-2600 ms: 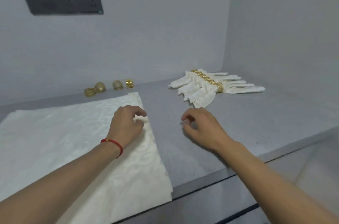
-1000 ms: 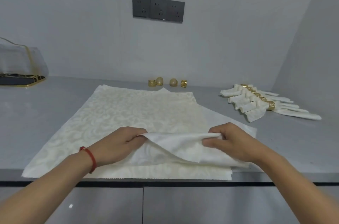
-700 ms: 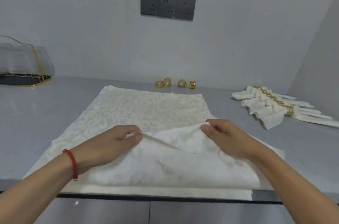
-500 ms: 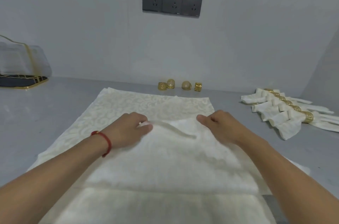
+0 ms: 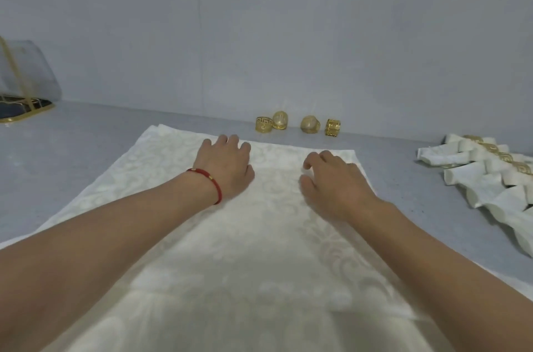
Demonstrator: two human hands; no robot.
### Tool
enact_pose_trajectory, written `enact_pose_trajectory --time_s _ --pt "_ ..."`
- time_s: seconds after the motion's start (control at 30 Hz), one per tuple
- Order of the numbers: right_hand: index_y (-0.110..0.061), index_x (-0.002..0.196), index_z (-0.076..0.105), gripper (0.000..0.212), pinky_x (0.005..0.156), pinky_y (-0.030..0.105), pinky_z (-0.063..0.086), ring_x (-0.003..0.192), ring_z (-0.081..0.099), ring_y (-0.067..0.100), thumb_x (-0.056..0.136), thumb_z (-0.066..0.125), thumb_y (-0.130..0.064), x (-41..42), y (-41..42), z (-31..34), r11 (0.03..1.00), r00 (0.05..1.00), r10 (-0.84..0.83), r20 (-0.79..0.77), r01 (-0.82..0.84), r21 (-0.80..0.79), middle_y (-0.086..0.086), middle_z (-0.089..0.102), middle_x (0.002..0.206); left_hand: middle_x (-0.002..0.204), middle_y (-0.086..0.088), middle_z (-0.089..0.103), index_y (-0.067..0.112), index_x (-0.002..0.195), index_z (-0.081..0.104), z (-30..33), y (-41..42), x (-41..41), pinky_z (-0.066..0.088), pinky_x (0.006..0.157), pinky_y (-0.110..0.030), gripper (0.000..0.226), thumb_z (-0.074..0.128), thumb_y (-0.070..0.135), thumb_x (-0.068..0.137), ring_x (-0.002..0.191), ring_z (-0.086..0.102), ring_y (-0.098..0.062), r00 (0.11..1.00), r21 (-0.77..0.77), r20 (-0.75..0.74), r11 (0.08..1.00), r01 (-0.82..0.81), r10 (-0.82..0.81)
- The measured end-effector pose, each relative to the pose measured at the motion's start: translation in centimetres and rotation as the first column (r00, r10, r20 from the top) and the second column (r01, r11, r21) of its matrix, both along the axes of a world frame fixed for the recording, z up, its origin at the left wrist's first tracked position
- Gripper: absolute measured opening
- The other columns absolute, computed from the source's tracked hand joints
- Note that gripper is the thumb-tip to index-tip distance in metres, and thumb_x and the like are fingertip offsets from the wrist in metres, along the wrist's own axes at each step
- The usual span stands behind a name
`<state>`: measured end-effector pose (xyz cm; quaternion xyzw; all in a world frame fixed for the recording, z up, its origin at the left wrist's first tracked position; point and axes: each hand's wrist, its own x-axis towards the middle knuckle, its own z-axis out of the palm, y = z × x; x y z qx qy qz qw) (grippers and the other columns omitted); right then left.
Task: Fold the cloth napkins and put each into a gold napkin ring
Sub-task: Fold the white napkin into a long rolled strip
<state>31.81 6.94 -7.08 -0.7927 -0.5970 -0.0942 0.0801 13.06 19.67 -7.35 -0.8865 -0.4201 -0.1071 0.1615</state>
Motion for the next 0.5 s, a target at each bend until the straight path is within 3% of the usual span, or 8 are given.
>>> enact_pose_trajectory --time_s 0.1,0.17,0.27,0.37,0.5 --pt "-0.025 0.142 0.044 0.041 0.102 0.045 0.041 0.127 0.049 0.027 0.108 0.027 -0.04 0.0 -0.1 -1.4 0.989 0.99 0.122 -0.072 -0.128 -0.077 -0.001 0.051 0.141 0.142 -0.007 0.044 0.02 0.136 0.047 -0.3 -0.6 1.7 0.039 0.099 -0.046 0.042 0.03 0.039 0.101 0.13 0.04 -0.025 0.982 -0.127 0.057 0.974 0.188 -0.182" --pt "-0.027 0.141 0.046 0.041 0.101 0.044 0.041 0.127 0.049 0.026 0.108 0.025 -0.039 0.1 -0.1 -2.0 0.987 0.989 0.141 -0.055 -0.145 -0.077 -0.003 0.054 0.136 0.16 -0.003 0.026 0.024 0.15 0.034 -0.3 -1.1 3.4 0.028 0.114 -0.05 0.048 0.026 0.039 0.105 0.147 0.022 -0.021 0.953 -0.268 0.086 0.915 0.303 -0.29" --pt "-0.026 0.133 0.05 0.038 0.098 0.044 0.044 0.121 0.052 0.026 0.107 0.026 -0.039 0.2 0.0 -2.1 0.985 0.987 0.15 -0.052 -0.154 -0.075 -0.004 0.057 0.125 0.161 0.0 0.022 0.019 0.152 0.029 -0.6 -1.4 5.2 0.015 0.12 -0.05 0.048 0.021 0.035 0.107 0.148 0.016 -0.017 0.939 -0.365 0.064 0.868 0.336 -0.337" --pt "-0.027 0.14 0.05 0.04 0.099 0.046 0.045 0.122 0.053 0.028 0.106 0.03 -0.037 0.3 0.2 -1.3 0.979 0.984 0.148 -0.099 -0.159 -0.124 -0.002 0.059 0.129 0.164 0.001 0.016 0.018 0.157 0.02 -1.3 -1.4 5.6 0.006 0.123 -0.048 0.052 0.019 0.032 0.106 0.151 0.01 -0.015 0.945 -0.428 0.053 0.848 0.312 -0.321" --pt "-0.015 0.124 0.06 0.031 0.096 0.046 0.049 0.112 0.059 0.029 0.101 0.043 -0.025 1.1 2.5 0.3 1.0 0.982 0.022 -0.189 -0.024 -0.005 0.006 0.066 0.121 0.165 0.0 0.014 0.018 0.157 0.017 -1.6 -1.4 5.6 0.004 0.123 -0.047 0.054 0.019 0.032 0.106 0.151 0.008 -0.015 0.95 -0.418 0.057 0.857 0.303 -0.308"
